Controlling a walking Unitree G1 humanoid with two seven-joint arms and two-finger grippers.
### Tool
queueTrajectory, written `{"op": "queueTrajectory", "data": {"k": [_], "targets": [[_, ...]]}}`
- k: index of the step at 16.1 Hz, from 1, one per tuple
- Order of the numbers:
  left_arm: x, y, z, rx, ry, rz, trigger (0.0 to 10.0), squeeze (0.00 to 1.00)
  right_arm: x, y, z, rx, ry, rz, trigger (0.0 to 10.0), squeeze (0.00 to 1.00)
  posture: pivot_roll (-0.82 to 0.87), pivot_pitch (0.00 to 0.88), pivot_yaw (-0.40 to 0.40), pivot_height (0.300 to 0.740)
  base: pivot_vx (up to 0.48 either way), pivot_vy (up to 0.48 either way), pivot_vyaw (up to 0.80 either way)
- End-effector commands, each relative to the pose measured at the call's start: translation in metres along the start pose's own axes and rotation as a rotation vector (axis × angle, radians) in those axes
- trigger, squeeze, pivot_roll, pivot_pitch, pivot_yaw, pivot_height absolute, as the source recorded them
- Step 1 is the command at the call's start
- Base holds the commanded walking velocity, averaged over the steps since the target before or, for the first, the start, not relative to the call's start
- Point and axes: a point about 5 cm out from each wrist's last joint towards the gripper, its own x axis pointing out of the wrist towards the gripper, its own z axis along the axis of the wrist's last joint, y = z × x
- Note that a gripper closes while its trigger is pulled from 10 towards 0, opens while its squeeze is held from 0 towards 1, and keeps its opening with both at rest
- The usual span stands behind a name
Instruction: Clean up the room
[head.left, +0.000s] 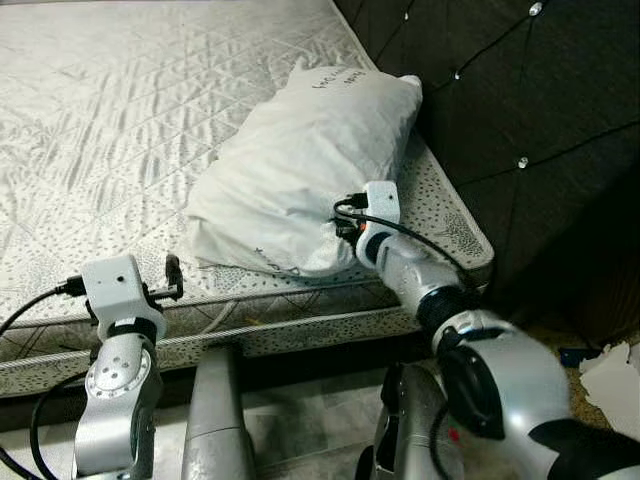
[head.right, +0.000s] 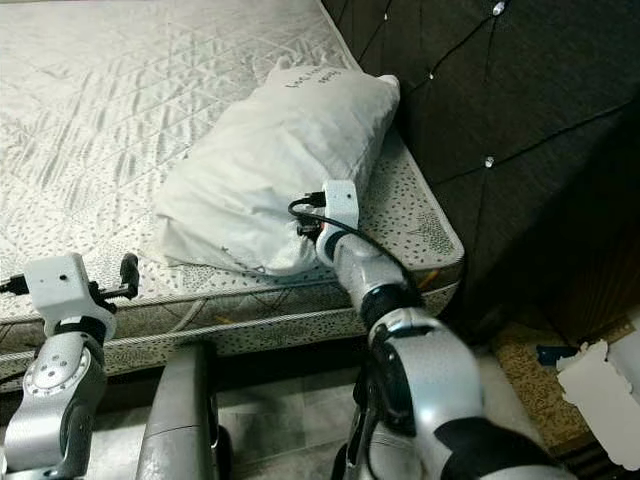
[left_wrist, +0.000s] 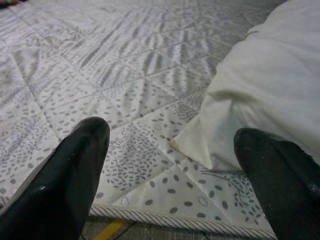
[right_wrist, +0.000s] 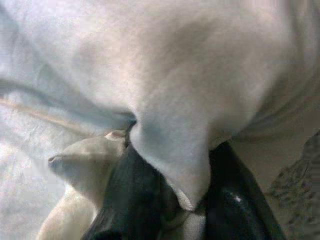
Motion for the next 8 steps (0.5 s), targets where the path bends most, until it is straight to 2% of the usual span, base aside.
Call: {"op": "queueTrajectory", "data": {"k": [1,2,3,4,5,7,8], "targets": [[0.002,0.003,0.001,0.009,-0.007,0.009,10.0,0.00,-0.004,-0.016,0.033,-0.071,-0.101,-0.041,0.0,0.00,0.10,0.000,-0.048,0.537,0.000,0.000,0.00],[0.004,0.000,0.002,0.005,-0.012,0.008,10.0,0.00,-0.011,-0.035,0.051,-0.115,-0.141,-0.110,0.0,0.00,0.10,0.000,-0.047,0.537,0.000,0.000,0.00],[0.004,-0.001,0.002,0.004,-0.013,0.007,10.0,0.00,-0.014,-0.043,0.060,-0.131,-0.160,-0.138,0.0,0.00,0.10,0.000,-0.048,0.537,0.000,0.000,0.00],[0.003,-0.003,0.001,-0.003,-0.015,0.003,10.0,0.00,-0.027,-0.064,0.090,-0.217,-0.233,-0.222,0.0,0.00,0.10,0.000,-0.047,0.537,0.000,0.000,0.00],[0.002,-0.004,-0.001,-0.008,-0.008,0.002,10.0,0.00,-0.042,-0.086,0.117,-0.194,-0.295,-0.301,0.0,0.00,0.10,0.000,-0.048,0.537,0.000,0.000,0.00],[0.002,-0.003,-0.002,-0.010,-0.005,0.002,10.0,0.00,-0.055,-0.100,0.136,-0.202,-0.338,-0.359,0.0,0.00,0.09,0.000,-0.050,0.537,0.000,0.000,0.00],[0.002,-0.004,-0.003,-0.011,-0.005,0.001,10.0,0.00,-0.070,-0.114,0.153,-0.273,-0.378,-0.422,0.0,0.00,0.08,0.000,-0.051,0.537,0.000,0.000,0.00]]}}
